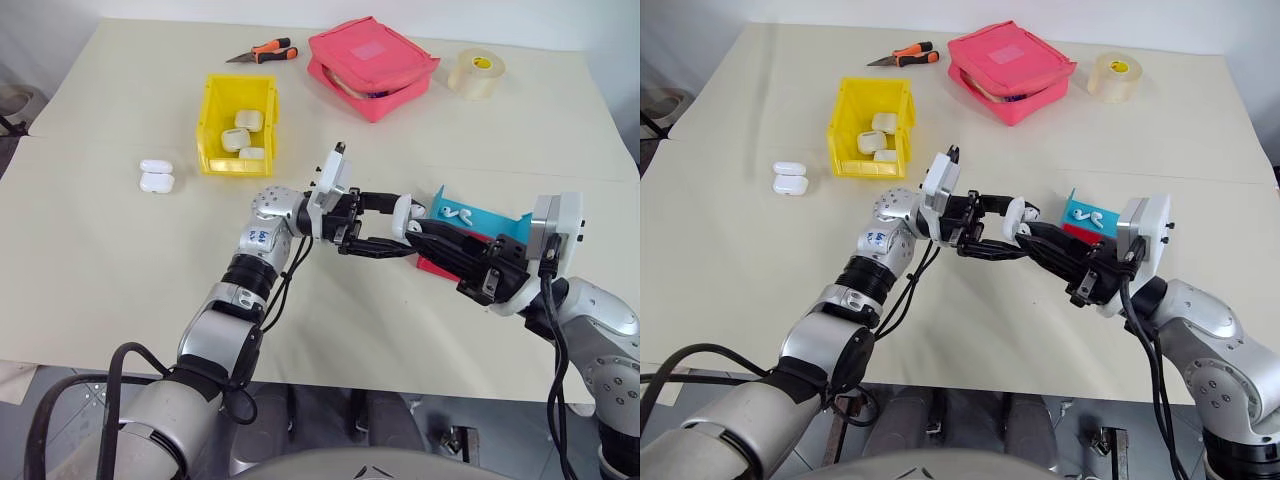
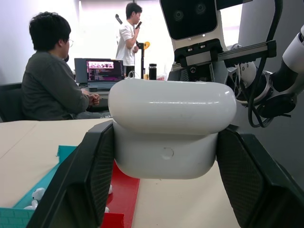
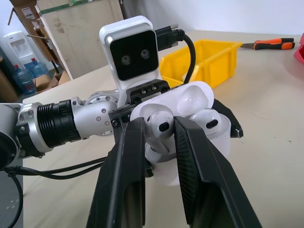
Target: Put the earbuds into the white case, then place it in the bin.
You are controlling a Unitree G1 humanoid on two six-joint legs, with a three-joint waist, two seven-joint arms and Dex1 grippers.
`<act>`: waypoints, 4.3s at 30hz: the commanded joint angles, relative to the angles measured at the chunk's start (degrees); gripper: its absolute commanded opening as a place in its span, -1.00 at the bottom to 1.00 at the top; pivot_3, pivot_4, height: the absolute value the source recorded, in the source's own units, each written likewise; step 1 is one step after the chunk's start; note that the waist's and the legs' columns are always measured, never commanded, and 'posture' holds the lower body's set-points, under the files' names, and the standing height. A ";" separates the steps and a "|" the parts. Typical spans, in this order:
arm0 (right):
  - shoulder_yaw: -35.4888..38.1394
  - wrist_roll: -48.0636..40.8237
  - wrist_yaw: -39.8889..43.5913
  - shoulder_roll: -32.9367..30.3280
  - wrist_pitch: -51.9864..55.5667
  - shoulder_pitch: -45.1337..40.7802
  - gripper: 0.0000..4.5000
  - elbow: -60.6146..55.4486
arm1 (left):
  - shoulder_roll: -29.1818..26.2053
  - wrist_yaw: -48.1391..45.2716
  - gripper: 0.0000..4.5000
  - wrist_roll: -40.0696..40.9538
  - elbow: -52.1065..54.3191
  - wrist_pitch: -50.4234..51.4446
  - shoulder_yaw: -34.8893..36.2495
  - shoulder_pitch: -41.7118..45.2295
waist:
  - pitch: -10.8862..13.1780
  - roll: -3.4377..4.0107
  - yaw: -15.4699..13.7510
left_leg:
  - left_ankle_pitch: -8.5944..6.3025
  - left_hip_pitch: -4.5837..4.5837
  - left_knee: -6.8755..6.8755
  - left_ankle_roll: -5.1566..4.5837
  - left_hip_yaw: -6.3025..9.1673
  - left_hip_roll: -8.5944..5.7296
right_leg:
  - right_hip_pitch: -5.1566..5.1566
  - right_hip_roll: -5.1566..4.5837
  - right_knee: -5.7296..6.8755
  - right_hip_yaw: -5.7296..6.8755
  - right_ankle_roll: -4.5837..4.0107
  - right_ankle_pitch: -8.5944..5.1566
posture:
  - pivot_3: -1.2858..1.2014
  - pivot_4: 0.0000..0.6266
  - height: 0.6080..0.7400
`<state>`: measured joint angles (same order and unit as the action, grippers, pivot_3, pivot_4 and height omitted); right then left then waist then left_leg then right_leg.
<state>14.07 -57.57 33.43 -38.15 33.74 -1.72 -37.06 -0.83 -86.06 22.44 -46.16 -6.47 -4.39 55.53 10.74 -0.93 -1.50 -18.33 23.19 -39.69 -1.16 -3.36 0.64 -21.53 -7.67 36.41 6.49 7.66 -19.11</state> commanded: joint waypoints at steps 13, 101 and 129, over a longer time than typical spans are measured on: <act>1.58 2.10 -3.04 -1.70 2.01 -0.19 -0.08 0.05 | 2.06 -6.26 0.24 2.73 3.96 -1.38 1.13 1.61 | 0.00 0.00 -0.01 | 0.00 0.00 0.00 0.00 0.00 0.00 | 0.00 0.00 0.00 0.00 0.00 0.00 | 0.03 -0.52 1.00; 4.52 14.41 27.18 -11.18 -6.03 -8.71 -0.97 20.28 | -15.34 70.53 0.24 -13.77 -1.96 -6.81 19.36 2.36 | 0.02 -0.05 -0.38 | -0.06 0.06 -0.20 -0.11 0.05 0.03 | 0.05 -0.20 0.02 0.04 0.17 0.09 | 0.03 -0.52 1.00; 4.79 17.29 35.17 -13.03 -9.02 -19.01 0.99 33.76 | -26.66 52.31 1.00 -12.51 14.46 1.73 14.03 -3.08 | 0.02 -0.04 0.51 | -0.04 0.01 -0.11 -0.02 -0.33 0.02 | -0.02 -0.04 -0.02 0.04 0.17 0.09 | 0.03 -0.52 1.00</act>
<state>16.73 -40.41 67.71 -50.04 26.23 -19.98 -3.52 -26.63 -32.31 8.97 -35.04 -2.59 8.73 52.55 10.76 -0.97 -1.00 -18.37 23.19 -39.82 -1.17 -3.68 0.70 -21.55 -7.71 36.41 6.51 7.83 -19.02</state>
